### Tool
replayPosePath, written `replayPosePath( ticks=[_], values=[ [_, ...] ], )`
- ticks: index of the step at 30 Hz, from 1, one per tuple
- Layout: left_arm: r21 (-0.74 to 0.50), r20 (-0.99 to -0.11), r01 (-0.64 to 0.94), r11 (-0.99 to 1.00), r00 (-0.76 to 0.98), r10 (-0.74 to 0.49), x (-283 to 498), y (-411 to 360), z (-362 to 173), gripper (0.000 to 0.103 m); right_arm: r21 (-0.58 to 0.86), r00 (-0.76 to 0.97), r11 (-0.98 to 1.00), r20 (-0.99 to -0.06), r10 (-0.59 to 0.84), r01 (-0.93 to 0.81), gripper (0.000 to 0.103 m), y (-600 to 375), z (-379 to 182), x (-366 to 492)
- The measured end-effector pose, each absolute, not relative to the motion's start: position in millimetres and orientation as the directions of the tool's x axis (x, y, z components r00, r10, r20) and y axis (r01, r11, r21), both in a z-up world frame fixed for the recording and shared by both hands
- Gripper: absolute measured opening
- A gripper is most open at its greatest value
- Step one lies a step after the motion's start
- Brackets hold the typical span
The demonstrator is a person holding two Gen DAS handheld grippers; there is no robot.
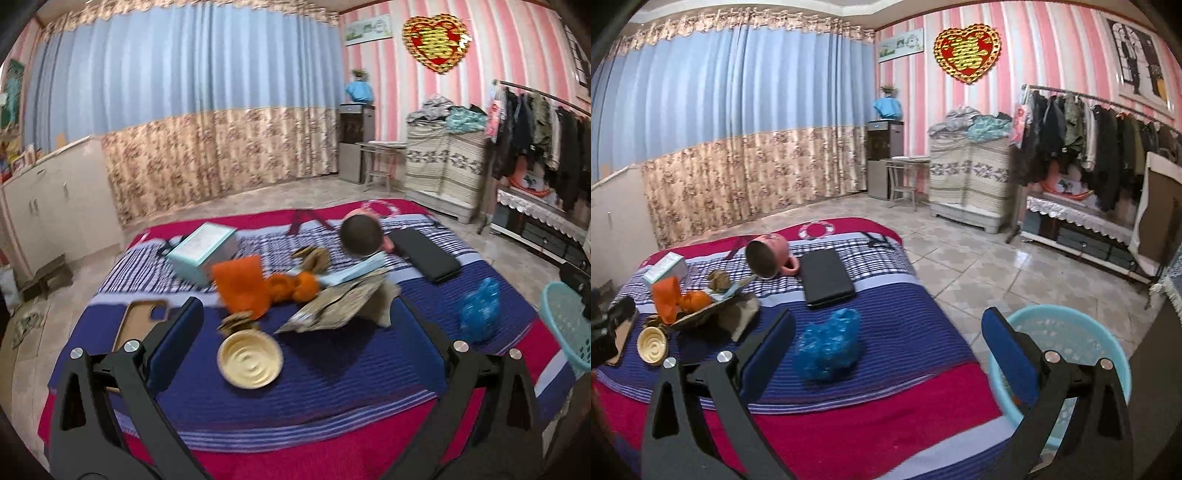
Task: Collect trash
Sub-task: 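Move both tools back over the bed, then grasp the cream round lid with the left tool while the right tool grasps the blue bag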
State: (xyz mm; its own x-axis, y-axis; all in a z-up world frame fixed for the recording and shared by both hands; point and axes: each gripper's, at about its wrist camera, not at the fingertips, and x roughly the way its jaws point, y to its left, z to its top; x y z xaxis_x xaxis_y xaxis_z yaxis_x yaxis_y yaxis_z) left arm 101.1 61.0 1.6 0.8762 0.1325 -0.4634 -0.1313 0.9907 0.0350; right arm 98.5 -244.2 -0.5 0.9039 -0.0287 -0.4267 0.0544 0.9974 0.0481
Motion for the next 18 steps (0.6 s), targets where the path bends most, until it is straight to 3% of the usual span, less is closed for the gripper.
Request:
replayPosePath(
  ticks=[10,18],
  values=[
    [0.025,-0.486,-0.200,0.979,0.854,0.187,92,100,-18,0.098,0.088,0.899,0.996,-0.437,0.009,0.033,0.098,-242,-10,106],
    [0.085,-0.546,-0.243,0.966,0.800,0.249,85,129,-48,0.098,0.092,0.885,0.995,-0.465,0.015,0.032,0.098,-240,-17,117]
  ],
)
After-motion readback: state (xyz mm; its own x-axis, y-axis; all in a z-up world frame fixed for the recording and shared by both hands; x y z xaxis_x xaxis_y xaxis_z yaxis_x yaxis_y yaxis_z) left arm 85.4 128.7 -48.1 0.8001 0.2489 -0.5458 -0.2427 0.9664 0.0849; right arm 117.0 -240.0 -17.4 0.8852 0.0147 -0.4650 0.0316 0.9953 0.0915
